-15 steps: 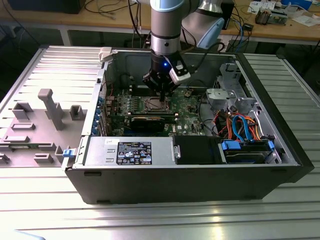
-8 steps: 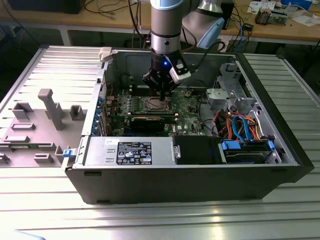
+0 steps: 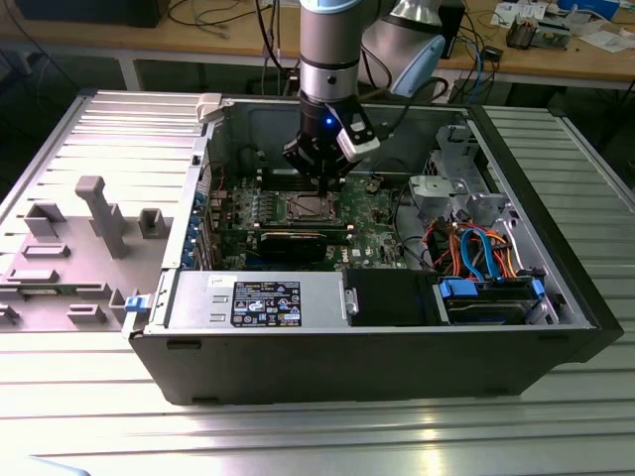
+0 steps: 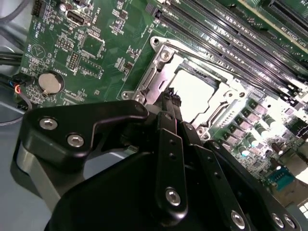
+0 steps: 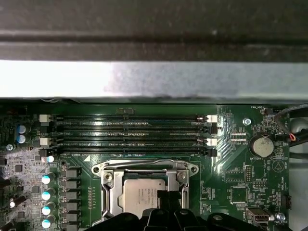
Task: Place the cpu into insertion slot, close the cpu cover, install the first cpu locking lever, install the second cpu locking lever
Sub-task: 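Install the second cpu locking lever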
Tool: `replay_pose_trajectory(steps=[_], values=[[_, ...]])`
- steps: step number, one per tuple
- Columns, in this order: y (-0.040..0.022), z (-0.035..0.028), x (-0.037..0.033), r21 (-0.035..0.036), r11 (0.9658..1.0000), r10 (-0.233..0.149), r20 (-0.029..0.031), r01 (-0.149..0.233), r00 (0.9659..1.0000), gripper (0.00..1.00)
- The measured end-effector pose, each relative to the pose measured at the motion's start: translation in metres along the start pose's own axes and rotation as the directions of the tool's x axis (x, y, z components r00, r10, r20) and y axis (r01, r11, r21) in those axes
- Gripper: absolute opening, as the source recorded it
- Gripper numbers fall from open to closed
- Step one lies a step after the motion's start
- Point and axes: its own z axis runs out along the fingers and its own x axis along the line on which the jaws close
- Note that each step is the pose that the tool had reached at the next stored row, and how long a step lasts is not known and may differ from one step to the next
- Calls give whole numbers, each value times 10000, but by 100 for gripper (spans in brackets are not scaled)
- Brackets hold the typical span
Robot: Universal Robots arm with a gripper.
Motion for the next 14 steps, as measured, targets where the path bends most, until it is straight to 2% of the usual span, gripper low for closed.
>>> replay_pose_trajectory(steps=[11,14], values=[[-130,8,1,17,10000,3,1,-3,10000,11],[-142,4,2,24,10000,3,-1,-3,10000,11]])
